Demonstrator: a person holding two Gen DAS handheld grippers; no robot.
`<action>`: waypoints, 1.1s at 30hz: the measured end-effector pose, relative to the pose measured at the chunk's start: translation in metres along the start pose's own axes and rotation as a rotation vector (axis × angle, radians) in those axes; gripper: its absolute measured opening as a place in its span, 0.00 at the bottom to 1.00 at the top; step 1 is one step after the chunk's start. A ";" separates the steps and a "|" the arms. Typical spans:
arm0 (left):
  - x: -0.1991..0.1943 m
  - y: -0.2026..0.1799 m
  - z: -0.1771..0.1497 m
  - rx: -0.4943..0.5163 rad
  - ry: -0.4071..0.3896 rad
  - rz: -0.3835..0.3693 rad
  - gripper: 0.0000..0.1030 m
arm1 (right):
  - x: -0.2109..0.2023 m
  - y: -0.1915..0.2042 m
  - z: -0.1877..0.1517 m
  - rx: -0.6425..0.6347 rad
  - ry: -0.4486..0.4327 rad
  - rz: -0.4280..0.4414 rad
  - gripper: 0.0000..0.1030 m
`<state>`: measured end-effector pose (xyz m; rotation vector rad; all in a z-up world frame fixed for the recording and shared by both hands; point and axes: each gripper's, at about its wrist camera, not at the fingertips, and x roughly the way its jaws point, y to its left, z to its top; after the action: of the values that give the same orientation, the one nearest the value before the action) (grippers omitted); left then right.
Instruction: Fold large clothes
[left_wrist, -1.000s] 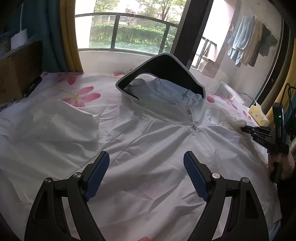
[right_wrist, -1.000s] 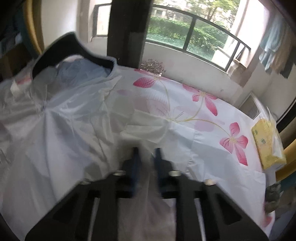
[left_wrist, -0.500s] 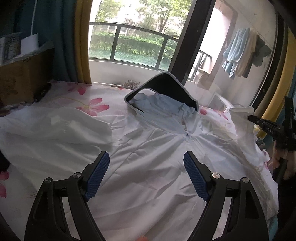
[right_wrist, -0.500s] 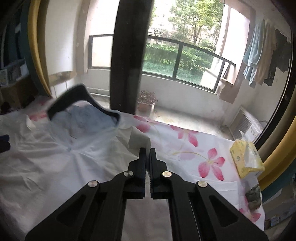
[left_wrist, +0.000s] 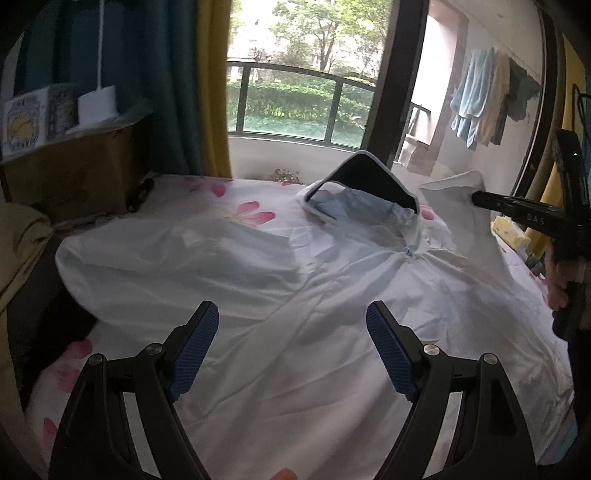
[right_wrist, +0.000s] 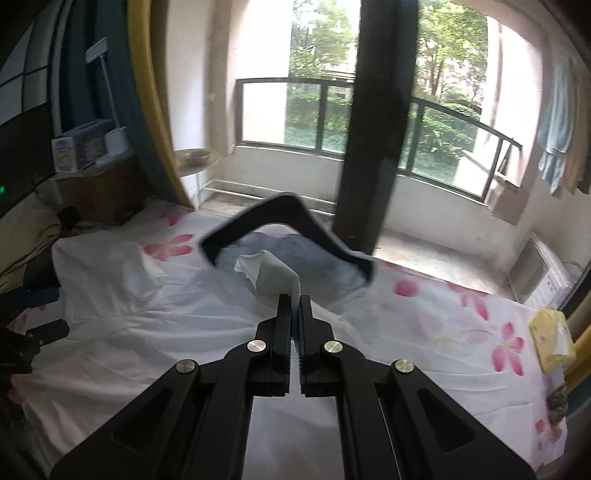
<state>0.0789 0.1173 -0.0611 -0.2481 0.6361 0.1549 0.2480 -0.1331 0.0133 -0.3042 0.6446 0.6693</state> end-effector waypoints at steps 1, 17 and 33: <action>0.000 0.005 0.000 -0.012 -0.001 -0.008 0.82 | 0.004 0.007 0.002 -0.003 0.004 0.011 0.02; 0.011 0.056 0.000 -0.054 0.035 -0.030 0.82 | 0.071 0.101 0.010 -0.016 0.110 0.101 0.02; 0.032 0.057 0.010 0.007 0.111 -0.092 0.82 | 0.099 0.119 -0.030 0.002 0.307 0.164 0.58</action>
<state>0.0980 0.1769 -0.0829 -0.2797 0.7341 0.0509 0.2157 -0.0103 -0.0797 -0.3581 0.9709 0.7865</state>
